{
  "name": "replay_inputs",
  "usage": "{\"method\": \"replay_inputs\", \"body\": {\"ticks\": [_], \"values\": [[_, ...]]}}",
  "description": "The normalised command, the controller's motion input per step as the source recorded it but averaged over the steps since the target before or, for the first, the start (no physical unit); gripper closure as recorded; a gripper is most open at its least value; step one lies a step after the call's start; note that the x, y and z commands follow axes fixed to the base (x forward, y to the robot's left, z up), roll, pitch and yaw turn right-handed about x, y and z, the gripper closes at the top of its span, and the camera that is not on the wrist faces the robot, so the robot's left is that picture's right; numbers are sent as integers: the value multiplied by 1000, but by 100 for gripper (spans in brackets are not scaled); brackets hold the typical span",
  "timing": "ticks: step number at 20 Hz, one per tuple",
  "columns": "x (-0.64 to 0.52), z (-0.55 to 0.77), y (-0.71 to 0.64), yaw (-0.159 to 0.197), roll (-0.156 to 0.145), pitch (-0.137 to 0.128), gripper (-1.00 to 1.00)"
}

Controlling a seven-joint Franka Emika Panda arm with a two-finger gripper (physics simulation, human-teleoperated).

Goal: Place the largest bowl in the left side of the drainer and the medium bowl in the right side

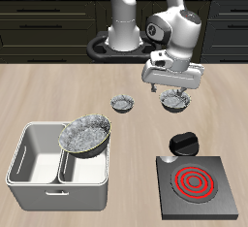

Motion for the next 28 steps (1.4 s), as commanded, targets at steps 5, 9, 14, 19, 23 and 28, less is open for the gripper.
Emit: {"method": "replay_inputs", "body": {"ticks": [5,9,14,19,23,28], "values": [[27,-237,-42,-17,1,34,-100],[56,-296,-65,-42,38,64,100],[-7,-9,-162,-61,13,39,100],[-44,164,-77,-14,-2,-31,100],[5,78,-104,-22,-10,1,100],[-18,263,-97,-3,-4,-25,100]]}}
